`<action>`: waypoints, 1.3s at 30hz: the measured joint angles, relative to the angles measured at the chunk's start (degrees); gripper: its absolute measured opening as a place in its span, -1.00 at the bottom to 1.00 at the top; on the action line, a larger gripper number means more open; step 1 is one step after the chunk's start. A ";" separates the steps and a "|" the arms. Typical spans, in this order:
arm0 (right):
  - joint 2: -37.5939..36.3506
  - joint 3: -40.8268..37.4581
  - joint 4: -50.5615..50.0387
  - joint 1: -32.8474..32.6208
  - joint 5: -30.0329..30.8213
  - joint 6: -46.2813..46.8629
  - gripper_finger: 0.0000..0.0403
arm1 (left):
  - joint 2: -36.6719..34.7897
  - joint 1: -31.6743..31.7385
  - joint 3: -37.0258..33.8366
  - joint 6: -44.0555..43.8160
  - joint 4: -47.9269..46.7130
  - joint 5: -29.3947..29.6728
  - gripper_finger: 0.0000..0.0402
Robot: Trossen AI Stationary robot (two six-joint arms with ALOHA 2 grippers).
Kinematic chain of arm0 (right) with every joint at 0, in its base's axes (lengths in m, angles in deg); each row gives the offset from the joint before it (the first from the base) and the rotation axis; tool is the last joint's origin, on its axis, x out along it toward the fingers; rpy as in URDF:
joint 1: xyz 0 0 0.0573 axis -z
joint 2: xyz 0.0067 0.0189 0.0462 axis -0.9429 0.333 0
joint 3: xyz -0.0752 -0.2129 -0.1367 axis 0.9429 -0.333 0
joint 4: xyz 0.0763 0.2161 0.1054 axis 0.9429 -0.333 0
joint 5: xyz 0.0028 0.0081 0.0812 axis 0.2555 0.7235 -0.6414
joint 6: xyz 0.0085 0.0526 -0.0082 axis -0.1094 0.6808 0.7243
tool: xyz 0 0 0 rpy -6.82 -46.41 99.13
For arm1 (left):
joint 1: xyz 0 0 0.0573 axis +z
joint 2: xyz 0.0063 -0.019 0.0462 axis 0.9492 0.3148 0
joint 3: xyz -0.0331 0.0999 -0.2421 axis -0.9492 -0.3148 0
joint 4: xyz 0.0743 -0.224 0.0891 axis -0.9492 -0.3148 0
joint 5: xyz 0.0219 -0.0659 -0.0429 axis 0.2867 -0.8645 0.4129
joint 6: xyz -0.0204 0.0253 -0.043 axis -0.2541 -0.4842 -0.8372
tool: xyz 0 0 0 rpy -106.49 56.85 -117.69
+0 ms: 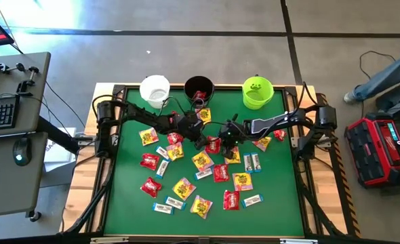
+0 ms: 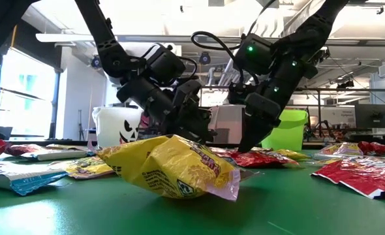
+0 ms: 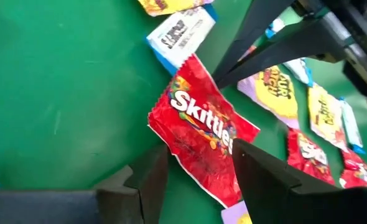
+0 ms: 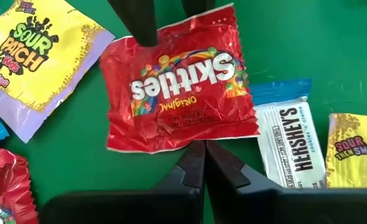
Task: Sort candy by brand, put in halloween buckets
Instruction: Put the red candy into the black bucket
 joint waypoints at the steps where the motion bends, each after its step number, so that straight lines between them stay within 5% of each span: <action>1: 0.00 0.00 0.02 0.00 0.00 0.00 -1.00 | 0.00 0.06 0.00 0.00 0.24 -0.56 -0.15; 8: 0.00 0.00 0.30 0.00 0.59 0.00 -1.00 | 0.00 0.53 -0.01 0.13 1.58 -2.33 -0.33; 19: 0.02 -0.02 0.39 0.00 0.98 0.02 -1.00 | -0.06 2.38 0.00 0.51 1.41 -2.55 -0.96; 29: -0.09 0.00 0.17 0.00 0.97 0.50 -1.00 | -1.00 5.73 -0.02 1.26 0.96 -5.28 -0.99; 39: -1.55 -0.02 -0.35 -0.02 2.54 0.85 -1.00 | -10.03 12.83 -0.04 3.04 0.68 -5.29 -0.99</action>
